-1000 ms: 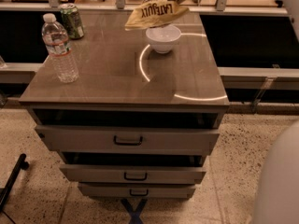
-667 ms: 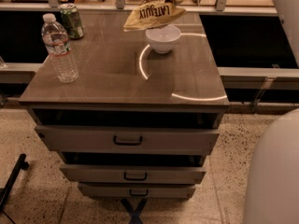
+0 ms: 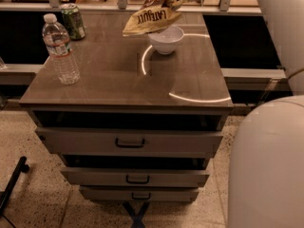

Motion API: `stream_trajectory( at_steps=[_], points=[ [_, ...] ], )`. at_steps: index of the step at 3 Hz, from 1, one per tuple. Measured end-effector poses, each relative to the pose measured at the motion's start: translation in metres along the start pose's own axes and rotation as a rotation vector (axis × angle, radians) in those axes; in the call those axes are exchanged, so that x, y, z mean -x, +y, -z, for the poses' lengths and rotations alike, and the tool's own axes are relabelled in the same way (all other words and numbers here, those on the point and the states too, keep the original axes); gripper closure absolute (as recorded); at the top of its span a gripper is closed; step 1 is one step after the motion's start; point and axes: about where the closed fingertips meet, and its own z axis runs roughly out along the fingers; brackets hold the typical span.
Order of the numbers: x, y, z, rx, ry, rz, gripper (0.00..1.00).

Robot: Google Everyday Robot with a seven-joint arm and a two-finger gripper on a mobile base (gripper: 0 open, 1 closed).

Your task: Place brown chip bag into white bowl

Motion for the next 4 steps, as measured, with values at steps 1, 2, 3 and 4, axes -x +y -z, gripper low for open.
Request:
stream_trajectory(
  at_steps=[1,2,3,4],
  points=[
    [-0.007,0.001,-0.009,0.0,0.013,-0.014,0.39],
    [-0.012,0.004,-0.014,0.013,0.028,-0.017,0.16],
    [-0.012,0.002,-0.016,0.028,0.04,-0.006,0.0],
    [-0.017,0.004,-0.005,0.058,0.081,0.002,0.0]
  ],
)
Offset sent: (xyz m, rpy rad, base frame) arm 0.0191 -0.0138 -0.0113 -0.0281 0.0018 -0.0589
